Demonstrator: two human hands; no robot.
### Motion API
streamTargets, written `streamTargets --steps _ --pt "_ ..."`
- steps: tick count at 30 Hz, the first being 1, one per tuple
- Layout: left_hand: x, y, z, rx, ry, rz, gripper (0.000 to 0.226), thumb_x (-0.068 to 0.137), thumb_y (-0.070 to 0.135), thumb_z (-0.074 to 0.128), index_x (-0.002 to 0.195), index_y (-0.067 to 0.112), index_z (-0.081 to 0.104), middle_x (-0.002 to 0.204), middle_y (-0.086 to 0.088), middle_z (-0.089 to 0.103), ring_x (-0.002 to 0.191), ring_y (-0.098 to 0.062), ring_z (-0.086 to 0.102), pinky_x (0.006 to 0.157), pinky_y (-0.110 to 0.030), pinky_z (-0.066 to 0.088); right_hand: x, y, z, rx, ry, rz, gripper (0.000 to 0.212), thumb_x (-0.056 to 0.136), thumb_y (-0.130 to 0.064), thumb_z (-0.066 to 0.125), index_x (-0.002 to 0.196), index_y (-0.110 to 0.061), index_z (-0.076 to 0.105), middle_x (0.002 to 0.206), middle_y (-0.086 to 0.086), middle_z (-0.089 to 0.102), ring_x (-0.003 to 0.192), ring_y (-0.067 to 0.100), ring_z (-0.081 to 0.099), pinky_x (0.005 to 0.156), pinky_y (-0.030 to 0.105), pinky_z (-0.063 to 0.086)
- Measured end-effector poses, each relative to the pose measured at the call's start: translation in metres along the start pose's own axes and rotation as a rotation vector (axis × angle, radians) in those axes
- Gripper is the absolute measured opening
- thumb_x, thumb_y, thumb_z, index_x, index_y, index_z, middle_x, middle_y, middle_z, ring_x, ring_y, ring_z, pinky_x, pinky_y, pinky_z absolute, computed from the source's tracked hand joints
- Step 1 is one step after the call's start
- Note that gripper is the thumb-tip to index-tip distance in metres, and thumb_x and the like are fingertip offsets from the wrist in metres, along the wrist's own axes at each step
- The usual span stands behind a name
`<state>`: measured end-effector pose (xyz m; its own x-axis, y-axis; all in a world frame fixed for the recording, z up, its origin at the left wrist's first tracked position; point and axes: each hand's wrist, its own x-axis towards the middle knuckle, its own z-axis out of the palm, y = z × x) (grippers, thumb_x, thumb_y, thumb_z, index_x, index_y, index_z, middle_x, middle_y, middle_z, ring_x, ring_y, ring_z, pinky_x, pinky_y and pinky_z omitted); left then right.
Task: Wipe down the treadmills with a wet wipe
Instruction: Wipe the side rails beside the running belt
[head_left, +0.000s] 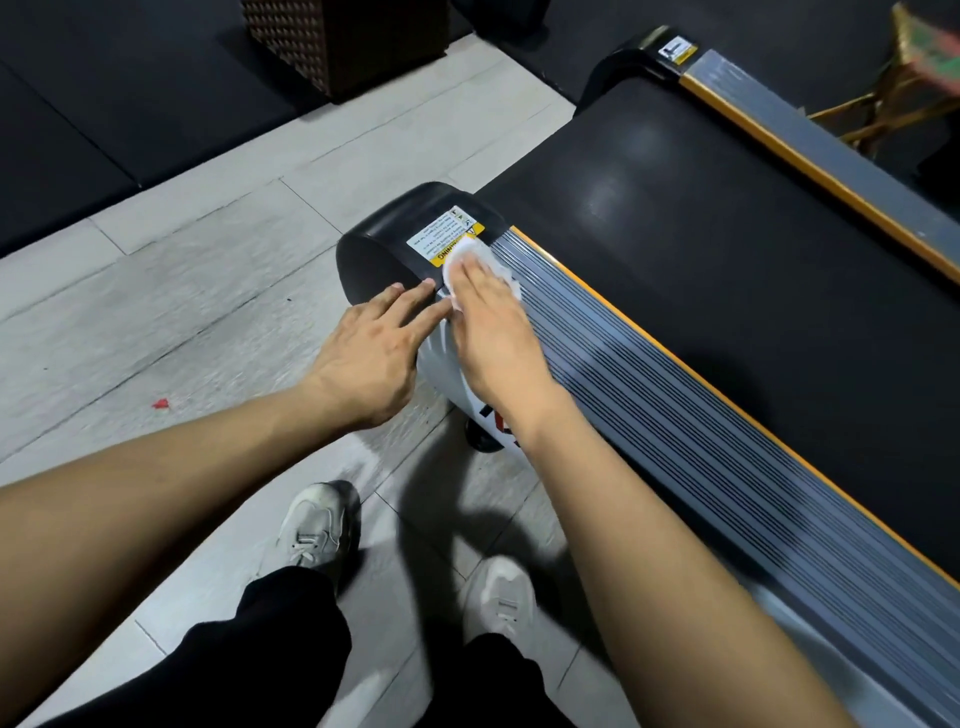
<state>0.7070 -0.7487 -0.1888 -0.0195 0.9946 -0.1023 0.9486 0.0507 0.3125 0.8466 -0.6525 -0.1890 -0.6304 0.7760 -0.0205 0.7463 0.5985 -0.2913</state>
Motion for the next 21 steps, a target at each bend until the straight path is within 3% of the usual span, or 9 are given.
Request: streamTargets --steps 3,6,10,13,15,16,18,21 --pt "-0.001 -0.001 0.001 0.002 0.002 -0.005 0.078 0.094 0.013 0.046 0.162 0.031 0.012 0.171 -0.002 0.008 0.156 -0.031 0.012 0.122 -0.046 0.019 -0.017 0.014 -0.002 0.036 0.003 -0.029 0.054 0.109 -0.026 0.031 0.159 -0.011 0.02 0.167 0.004 0.015 0.155 0.015 0.011 0.126 0.04 0.012" --pt "-0.003 -0.002 0.002 0.0 -0.012 -0.001 0.082 0.095 0.012 0.044 0.163 0.033 0.005 0.171 -0.001 0.004 0.156 -0.03 0.01 0.123 -0.046 0.02 -0.069 0.04 -0.005 0.101 0.092 0.09 0.052 0.107 -0.028 0.031 0.156 -0.009 0.03 0.164 0.006 0.028 0.152 0.018 0.021 0.125 0.044 0.02" --pt "-0.001 -0.003 0.0 0.007 -0.019 0.004 0.083 0.095 0.013 0.044 0.163 0.034 0.002 0.171 0.0 0.001 0.157 -0.029 0.007 0.123 -0.046 0.019 -0.134 0.076 -0.015 0.12 0.202 0.383 0.053 0.107 -0.027 0.029 0.158 -0.014 0.027 0.165 0.003 0.022 0.153 0.012 0.015 0.127 0.04 0.014" --pt "-0.001 -0.003 0.003 0.002 -0.019 0.003 0.084 0.094 0.013 0.045 0.163 0.034 0.001 0.171 0.0 -0.001 0.157 -0.029 0.007 0.123 -0.045 0.018 -0.126 0.086 -0.017 0.124 0.209 0.424 0.05 0.106 -0.021 0.034 0.155 -0.014 0.032 0.164 0.004 0.026 0.153 0.015 0.018 0.126 0.038 0.013" --pt "-0.001 -0.003 0.004 -0.015 -0.018 0.007 0.085 0.093 0.012 0.045 0.163 0.034 0.001 0.171 0.0 -0.001 0.156 -0.029 0.008 0.123 -0.045 0.018 -0.093 0.082 -0.018 0.092 0.212 0.373 0.04 0.104 -0.022 0.034 0.142 -0.011 0.043 0.153 0.004 0.039 0.141 0.024 0.035 0.118 0.041 0.027" --pt "-0.001 -0.003 0.004 -0.018 -0.018 0.006 0.086 0.093 0.012 0.045 0.162 0.035 0.0 0.171 0.0 -0.002 0.157 -0.029 0.007 0.123 -0.044 0.018 -0.071 0.077 -0.019 0.08 0.217 0.325 0.032 0.103 -0.02 0.034 0.13 -0.009 0.047 0.141 0.005 0.044 0.127 0.026 0.043 0.106 0.043 0.038" --pt "-0.002 -0.003 0.002 0.0 -0.025 0.0 0.087 0.093 0.012 0.046 0.162 0.035 -0.002 0.171 0.001 -0.004 0.157 -0.028 0.006 0.123 -0.043 0.017 -0.022 0.063 -0.018 0.048 0.226 0.185 0.02 0.101 -0.016 0.037 0.115 -0.009 0.048 0.122 0.004 0.046 0.103 0.021 0.043 0.086 0.039 0.041" --pt "-0.002 -0.003 0.001 0.019 -0.035 0.0 0.086 0.093 0.013 0.045 0.162 0.035 -0.003 0.171 0.001 -0.004 0.157 -0.028 0.005 0.123 -0.042 0.017 0.041 0.036 -0.014 0.007 0.183 -0.012 0.022 0.102 -0.016 0.038 0.12 -0.012 0.049 0.12 0.002 0.05 0.103 0.02 0.047 0.087 0.039 0.044"
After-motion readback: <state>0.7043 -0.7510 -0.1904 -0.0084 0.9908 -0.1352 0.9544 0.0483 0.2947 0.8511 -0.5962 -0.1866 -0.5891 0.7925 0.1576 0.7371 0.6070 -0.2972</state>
